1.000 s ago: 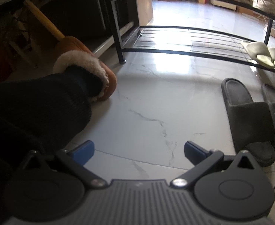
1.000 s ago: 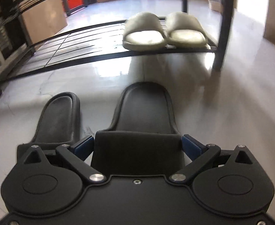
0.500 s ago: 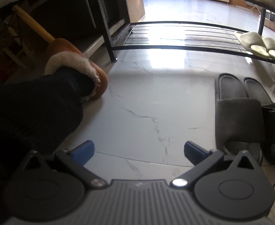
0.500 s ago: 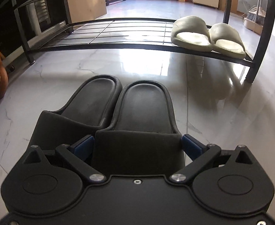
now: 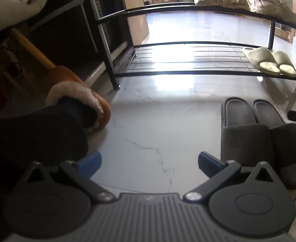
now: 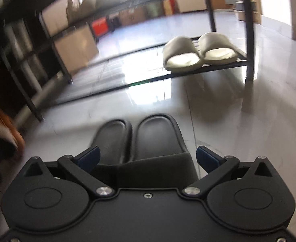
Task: Organize scattered shoes
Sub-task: 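Move the open right tool over the heels of both black slippers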
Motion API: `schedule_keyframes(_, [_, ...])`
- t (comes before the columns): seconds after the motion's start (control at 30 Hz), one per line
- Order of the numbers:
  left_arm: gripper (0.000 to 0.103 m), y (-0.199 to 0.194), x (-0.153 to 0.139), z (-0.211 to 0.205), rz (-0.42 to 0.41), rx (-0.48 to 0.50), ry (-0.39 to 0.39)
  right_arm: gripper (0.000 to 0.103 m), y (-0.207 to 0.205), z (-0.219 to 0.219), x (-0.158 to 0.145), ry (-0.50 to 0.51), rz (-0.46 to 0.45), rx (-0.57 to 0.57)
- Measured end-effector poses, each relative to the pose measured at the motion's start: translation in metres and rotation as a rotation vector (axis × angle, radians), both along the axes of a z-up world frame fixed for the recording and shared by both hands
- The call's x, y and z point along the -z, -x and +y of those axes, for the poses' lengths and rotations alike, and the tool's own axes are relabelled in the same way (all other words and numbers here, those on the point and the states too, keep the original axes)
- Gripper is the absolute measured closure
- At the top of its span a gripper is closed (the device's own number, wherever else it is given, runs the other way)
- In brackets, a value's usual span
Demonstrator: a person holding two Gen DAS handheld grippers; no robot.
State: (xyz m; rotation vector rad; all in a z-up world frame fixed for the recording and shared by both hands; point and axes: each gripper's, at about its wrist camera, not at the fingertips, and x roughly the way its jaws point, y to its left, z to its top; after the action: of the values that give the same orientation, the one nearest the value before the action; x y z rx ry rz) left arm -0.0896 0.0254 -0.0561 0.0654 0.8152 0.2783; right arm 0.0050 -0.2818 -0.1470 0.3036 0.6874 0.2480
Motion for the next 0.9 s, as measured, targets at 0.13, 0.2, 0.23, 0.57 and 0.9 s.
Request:
schedule_keyframes(0.13, [0.001, -0.009, -0.016, -0.005, -0.032, 0.007, 0.011, 0.006, 0.039, -0.008, -0.001, -0.066, -0.056, 0.025])
schedule_keyframes(0.2, [0.001, -0.017, -0.021, -0.01, -0.025, 0.016, 0.013, 0.006, 0.055, -0.008, 0.002, -0.073, -0.087, 0.033])
schedule_keyframes(0.23, [0.001, -0.02, -0.022, -0.012, -0.019, 0.022, 0.012, 0.006, 0.061, -0.007, 0.003, -0.072, -0.099, 0.038])
schedule_keyframes(0.57, [0.001, -0.061, -0.068, -0.039, 0.021, 0.158, 0.024, 0.0, 0.082, 0.021, 0.021, -0.017, -0.119, -0.057])
schedule_keyframes(0.9, [0.001, -0.102, -0.084, -0.055, -0.112, 0.303, -0.065, 0.0, 0.081, 0.042, 0.032, 0.051, -0.091, -0.095])
